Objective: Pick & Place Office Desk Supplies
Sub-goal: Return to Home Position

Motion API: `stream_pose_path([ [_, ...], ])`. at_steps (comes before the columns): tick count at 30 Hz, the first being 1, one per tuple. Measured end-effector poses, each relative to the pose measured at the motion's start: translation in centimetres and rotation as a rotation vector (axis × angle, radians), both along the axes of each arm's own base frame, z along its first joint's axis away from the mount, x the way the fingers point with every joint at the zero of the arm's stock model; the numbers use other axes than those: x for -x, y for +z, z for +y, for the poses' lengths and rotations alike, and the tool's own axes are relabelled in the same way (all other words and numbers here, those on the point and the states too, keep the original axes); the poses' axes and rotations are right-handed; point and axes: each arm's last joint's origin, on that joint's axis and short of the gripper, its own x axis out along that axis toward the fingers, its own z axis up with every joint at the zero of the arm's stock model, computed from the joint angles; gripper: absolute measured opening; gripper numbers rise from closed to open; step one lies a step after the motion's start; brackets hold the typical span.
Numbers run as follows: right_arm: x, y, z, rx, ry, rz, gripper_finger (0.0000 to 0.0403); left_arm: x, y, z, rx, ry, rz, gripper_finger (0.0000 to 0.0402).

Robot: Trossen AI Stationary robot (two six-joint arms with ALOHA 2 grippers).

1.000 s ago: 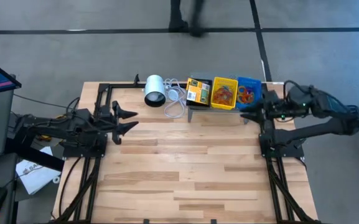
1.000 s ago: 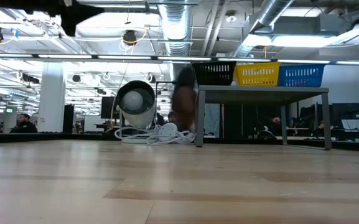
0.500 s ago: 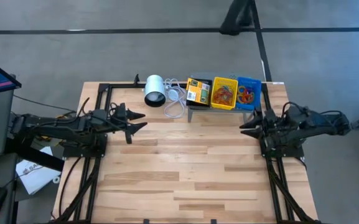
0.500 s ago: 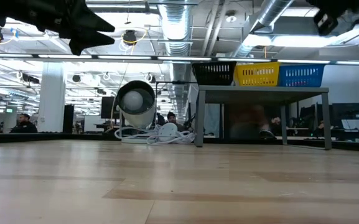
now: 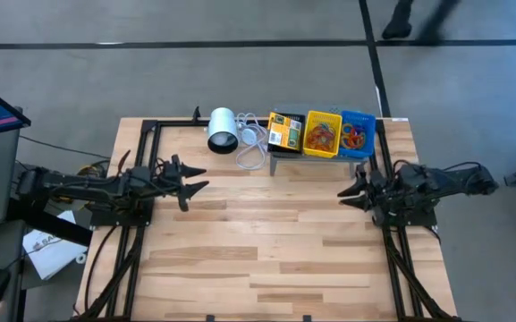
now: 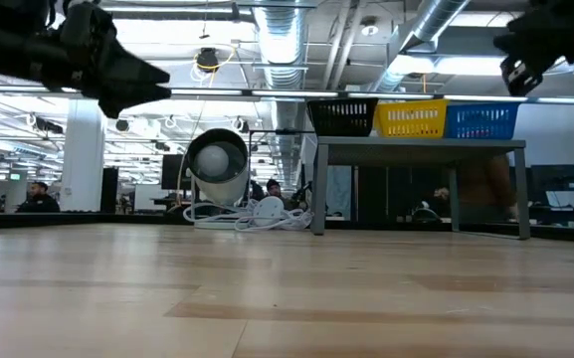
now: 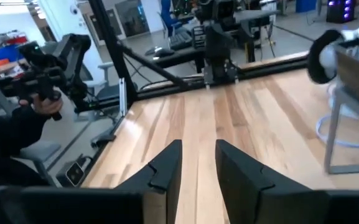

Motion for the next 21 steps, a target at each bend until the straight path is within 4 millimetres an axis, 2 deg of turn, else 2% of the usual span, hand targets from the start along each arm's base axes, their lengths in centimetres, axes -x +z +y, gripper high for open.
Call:
stream_pose_path([
  [9, -1.3, -4.3, 0.5, 0.017, 0.060, -0.021, 0.0093, 1.0, -1.9, -0.1, -0.036, -0.014, -0.040, 0.0195],
  [21, -1.1, -6.5, 0.7, 0.091, 0.154, -0.022, 0.0093, 1.4, -2.5, -0.1, -0.073, -0.035, -0.056, 0.0195],
])
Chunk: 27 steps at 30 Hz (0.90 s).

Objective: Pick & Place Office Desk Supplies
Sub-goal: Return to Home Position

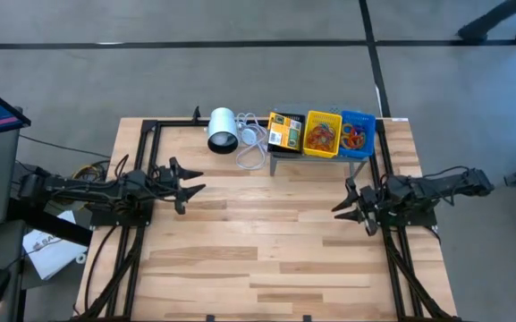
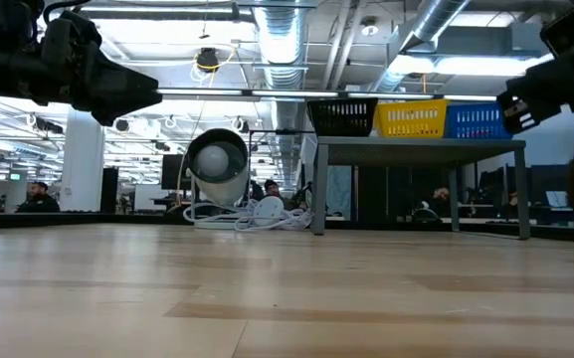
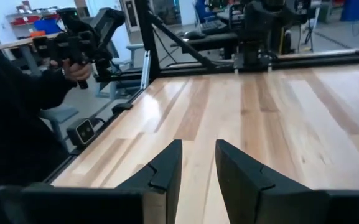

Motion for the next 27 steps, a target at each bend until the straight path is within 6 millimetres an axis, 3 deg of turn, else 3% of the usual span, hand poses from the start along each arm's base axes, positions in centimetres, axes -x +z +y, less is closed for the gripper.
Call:
stream_pose_path([
  [13, 0.48, 0.02, 0.19, 0.102, 0.101, -0.153, 0.0093, 0.01, -0.02, 0.01, -0.021, 0.008, 0.009, 0.0195],
  [19, 0.43, -0.05, 0.07, -0.003, 0.050, -0.110, 0.0093, 0.01, 0.00, 0.01, -0.021, 0.008, 0.006, 0.0195],
  [27, 0.43, -0.05, 0.07, -0.012, 0.050, -0.106, 0.0093, 0.01, -0.02, 0.01, -0.021, 0.008, 0.007, 0.0195],
])
